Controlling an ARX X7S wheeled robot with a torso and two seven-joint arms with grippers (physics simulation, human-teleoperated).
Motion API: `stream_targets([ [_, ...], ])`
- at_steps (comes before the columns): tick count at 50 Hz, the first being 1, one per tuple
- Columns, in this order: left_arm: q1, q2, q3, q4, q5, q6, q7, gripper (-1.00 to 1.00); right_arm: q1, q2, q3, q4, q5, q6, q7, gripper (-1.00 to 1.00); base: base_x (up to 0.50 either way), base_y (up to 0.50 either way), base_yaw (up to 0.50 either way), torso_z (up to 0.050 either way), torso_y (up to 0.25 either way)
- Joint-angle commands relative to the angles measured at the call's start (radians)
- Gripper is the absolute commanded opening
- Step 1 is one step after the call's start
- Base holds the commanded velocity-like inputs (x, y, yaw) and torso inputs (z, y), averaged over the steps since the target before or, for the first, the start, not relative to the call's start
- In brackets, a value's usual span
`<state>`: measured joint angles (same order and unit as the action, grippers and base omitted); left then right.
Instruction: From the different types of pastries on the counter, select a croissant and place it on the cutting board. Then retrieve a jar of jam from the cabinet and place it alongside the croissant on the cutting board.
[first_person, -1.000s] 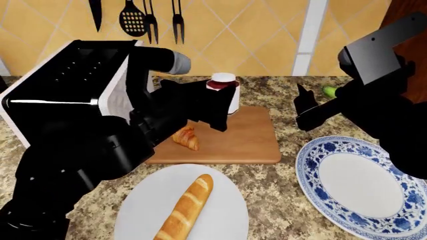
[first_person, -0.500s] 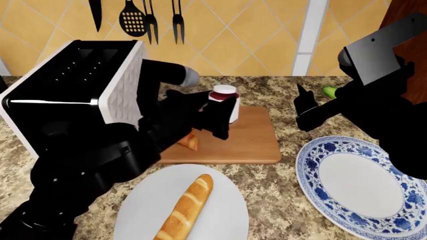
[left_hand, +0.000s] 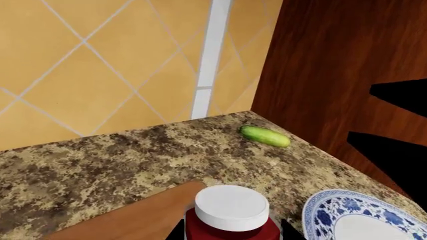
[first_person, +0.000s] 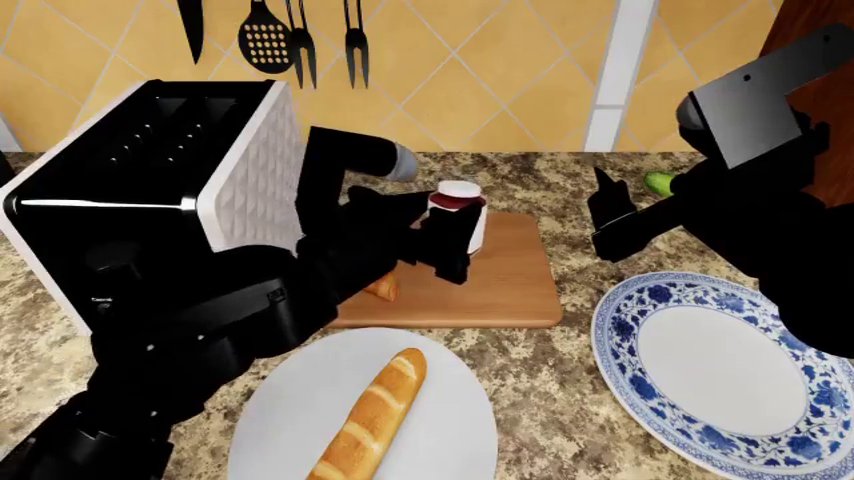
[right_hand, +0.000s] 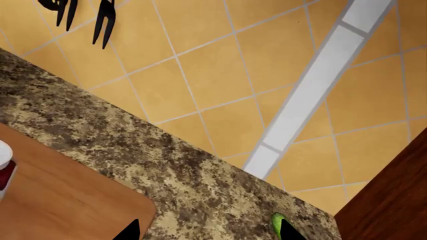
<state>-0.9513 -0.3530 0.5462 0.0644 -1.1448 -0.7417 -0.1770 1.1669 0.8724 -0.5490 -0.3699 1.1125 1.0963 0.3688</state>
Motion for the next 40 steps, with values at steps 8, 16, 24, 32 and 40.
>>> stream_targets([
  [8, -0.014, 0.016, 0.017, -0.030, -0.002, 0.003, 0.000, -1.00, 0.000, 0.001, -0.006, 0.008, -0.009, -0.009, -0.009, 1.00, 0.00, 0.00, 0.00, 0.000, 0.001],
  [16, -0.014, 0.017, 0.021, -0.030, -0.002, 0.003, 0.000, -1.00, -0.002, 0.003, -0.005, 0.007, -0.005, -0.010, -0.006, 1.00, 0.00, 0.00, 0.00, 0.001, 0.000],
  [24, -0.012, 0.017, 0.024, -0.023, -0.007, 0.001, -0.006, 1.00, -0.005, 0.003, -0.004, 0.005, -0.001, -0.010, -0.002, 1.00, 0.00, 0.00, 0.00, 0.000, 0.001],
  [32, -0.012, 0.017, 0.026, -0.020, -0.010, 0.001, -0.009, 1.00, -0.006, 0.004, -0.004, 0.006, 0.000, -0.012, -0.001, 1.00, 0.00, 0.00, 0.00, 0.000, 0.000],
  [40, -0.016, 0.017, 0.023, -0.012, -0.017, 0.000, -0.017, 1.00, -0.003, 0.006, -0.004, 0.006, 0.003, -0.010, 0.000, 1.00, 0.00, 0.00, 0.00, 0.000, 0.000],
])
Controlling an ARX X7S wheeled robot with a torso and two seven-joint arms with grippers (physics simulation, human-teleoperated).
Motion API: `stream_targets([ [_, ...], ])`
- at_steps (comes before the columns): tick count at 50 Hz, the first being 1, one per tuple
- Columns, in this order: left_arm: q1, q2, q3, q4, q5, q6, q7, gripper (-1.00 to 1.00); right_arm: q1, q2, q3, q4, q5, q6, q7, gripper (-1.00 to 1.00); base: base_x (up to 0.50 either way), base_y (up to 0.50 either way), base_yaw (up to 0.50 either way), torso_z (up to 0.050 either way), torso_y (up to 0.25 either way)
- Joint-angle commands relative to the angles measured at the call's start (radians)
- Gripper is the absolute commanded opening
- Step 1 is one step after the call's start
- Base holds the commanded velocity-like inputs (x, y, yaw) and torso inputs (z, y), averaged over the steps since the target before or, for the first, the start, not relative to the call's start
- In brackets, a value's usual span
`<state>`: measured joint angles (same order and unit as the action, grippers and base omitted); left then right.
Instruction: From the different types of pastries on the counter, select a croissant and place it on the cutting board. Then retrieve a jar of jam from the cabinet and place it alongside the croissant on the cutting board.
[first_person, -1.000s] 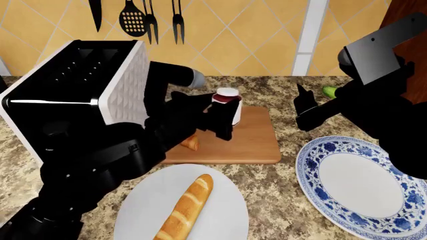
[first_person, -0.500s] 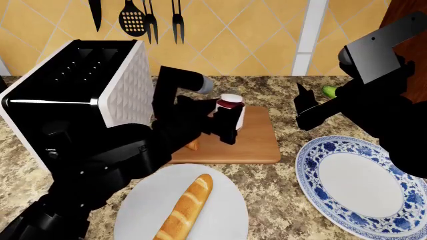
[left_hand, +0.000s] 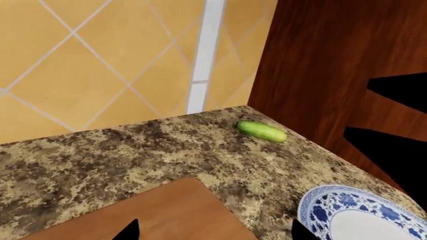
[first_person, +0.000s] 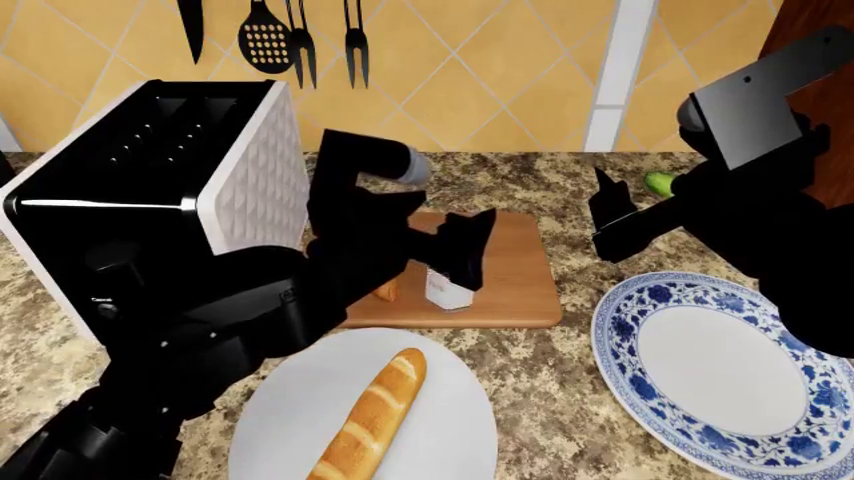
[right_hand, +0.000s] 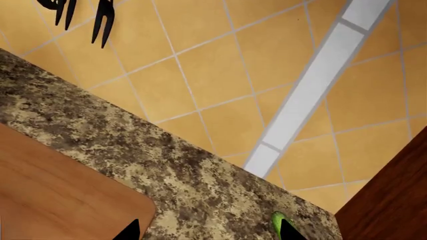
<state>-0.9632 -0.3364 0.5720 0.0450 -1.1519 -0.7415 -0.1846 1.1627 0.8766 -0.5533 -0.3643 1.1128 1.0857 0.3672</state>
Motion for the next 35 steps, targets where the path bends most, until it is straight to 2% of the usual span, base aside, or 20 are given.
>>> stream_targets([
  [1, -0.006, 0.001, -0.003, 0.007, -0.011, -0.001, -0.009, 1.00, 0.002, 0.002, 0.000, 0.000, 0.004, 0.001, 0.002, 1.00, 0.00, 0.00, 0.00, 0.000, 0.000],
  [10, -0.023, -0.004, -0.021, 0.038, -0.051, -0.020, -0.034, 1.00, 0.012, 0.004, 0.000, -0.001, 0.007, 0.007, 0.001, 1.00, 0.00, 0.00, 0.00, 0.000, 0.000],
  [17, -0.092, -0.018, -0.070, 0.080, -0.156, -0.081, -0.101, 1.00, 0.043, 0.008, -0.002, -0.006, 0.017, 0.033, 0.001, 1.00, 0.00, 0.00, 0.00, 0.000, 0.000],
  [26, -0.247, -0.045, -0.145, 0.057, -0.301, -0.163, -0.187, 1.00, 0.082, 0.013, -0.007, -0.009, 0.026, 0.061, -0.011, 1.00, 0.00, 0.00, 0.00, 0.000, 0.001],
  [35, -0.427, -0.077, -0.194, -0.001, -0.489, -0.269, -0.254, 1.00, 0.088, 0.027, 0.058, -0.025, 0.093, 0.027, -0.028, 1.00, 0.00, 0.00, 0.00, 0.000, 0.000],
])
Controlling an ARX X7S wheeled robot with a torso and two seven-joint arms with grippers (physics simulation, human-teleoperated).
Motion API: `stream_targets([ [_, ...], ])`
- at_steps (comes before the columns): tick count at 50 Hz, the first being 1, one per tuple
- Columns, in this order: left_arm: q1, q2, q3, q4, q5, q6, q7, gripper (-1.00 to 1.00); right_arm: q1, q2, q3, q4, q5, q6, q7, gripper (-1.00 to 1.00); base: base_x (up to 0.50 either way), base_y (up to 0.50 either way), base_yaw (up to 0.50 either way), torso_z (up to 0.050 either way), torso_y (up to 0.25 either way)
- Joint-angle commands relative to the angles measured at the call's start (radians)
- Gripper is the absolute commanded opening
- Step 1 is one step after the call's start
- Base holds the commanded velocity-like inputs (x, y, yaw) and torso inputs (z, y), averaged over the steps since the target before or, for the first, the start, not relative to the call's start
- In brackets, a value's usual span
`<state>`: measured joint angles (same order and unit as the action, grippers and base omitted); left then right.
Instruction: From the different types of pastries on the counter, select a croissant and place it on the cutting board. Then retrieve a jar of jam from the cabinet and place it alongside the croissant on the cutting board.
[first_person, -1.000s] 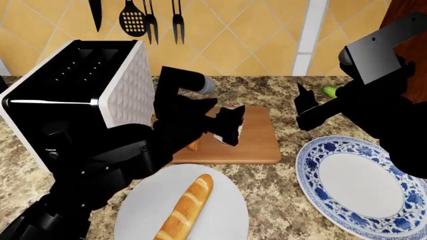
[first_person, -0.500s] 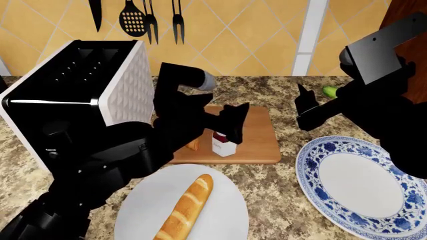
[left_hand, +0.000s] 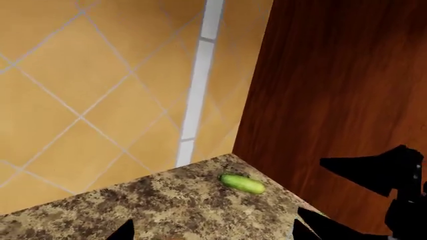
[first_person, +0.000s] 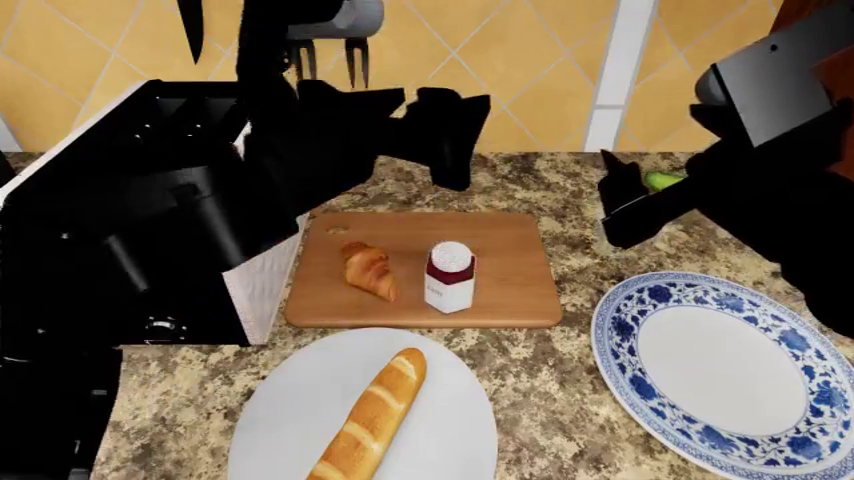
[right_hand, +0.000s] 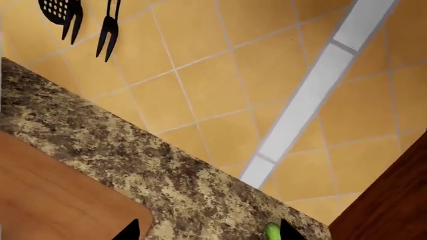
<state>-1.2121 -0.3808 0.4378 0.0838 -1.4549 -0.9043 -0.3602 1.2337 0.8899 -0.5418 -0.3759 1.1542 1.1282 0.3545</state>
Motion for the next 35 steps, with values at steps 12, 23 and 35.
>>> stream_targets([
  [12, -0.302, -0.090, -0.053, -0.112, -0.283, -0.201, -0.106, 1.00, -0.018, 0.059, 0.147, -0.081, 0.117, -0.104, -0.016, 1.00, 0.00, 0.00, 0.00, 0.000, 0.000],
  [23, -0.327, -0.183, -0.063, -0.116, -0.248, -0.225, -0.093, 1.00, -0.039, 0.135, 0.266, -0.165, 0.157, -0.186, 0.029, 1.00, 0.00, 0.00, 0.00, 0.000, 0.000],
  [35, -0.352, -0.257, -0.047, -0.111, -0.179, -0.247, -0.070, 1.00, -0.108, 0.167, 0.373, -0.218, 0.173, -0.291, 0.055, 1.00, 0.00, 0.00, 0.00, 0.000, 0.000],
])
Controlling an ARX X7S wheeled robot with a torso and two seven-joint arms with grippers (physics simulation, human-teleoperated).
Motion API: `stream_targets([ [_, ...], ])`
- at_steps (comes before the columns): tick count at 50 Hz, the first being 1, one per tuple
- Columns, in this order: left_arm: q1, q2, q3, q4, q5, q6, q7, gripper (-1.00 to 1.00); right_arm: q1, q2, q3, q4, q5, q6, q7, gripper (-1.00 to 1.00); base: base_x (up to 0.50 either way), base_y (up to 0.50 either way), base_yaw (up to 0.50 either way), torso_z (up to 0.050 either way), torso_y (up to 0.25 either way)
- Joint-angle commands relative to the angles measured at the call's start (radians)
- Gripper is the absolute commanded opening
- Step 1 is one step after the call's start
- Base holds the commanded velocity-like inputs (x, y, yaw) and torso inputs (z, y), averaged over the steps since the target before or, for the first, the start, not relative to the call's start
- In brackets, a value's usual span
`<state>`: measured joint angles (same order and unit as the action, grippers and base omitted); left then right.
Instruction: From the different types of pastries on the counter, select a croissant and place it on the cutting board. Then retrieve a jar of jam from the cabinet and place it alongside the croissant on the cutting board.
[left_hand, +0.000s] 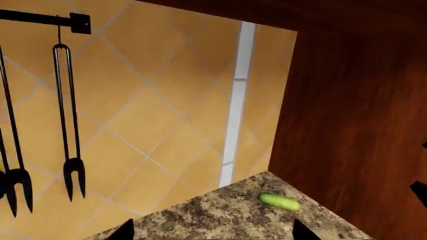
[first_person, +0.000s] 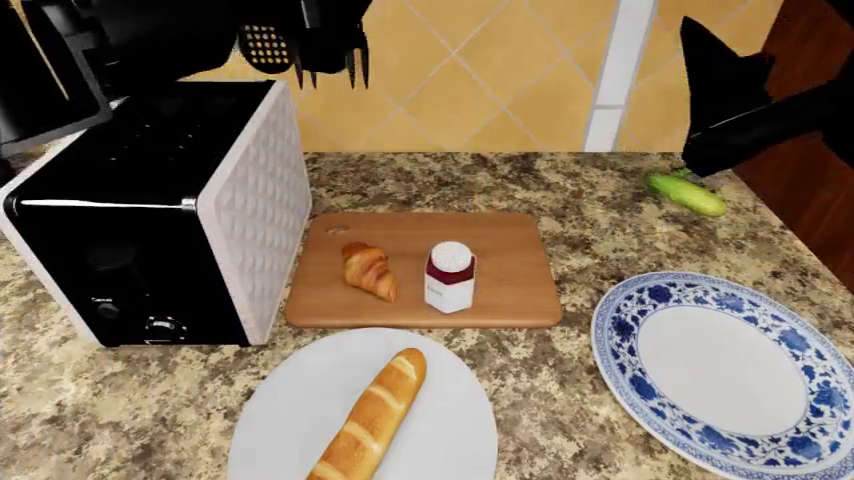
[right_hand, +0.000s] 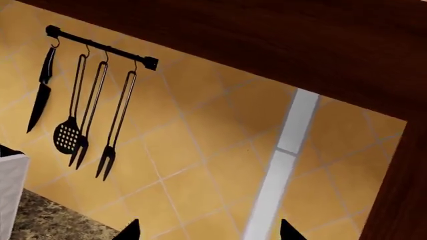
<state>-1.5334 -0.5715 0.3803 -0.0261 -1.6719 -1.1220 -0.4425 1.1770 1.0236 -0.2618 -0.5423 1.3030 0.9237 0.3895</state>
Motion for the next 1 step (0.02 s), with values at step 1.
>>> stream_targets([
  [1, -0.034, -0.073, 0.009, -0.002, 0.039, -0.031, 0.013, 1.00, -0.057, 0.036, 0.102, -0.056, 0.028, -0.095, 0.021, 1.00, 0.00, 0.00, 0.00, 0.000, 0.000],
])
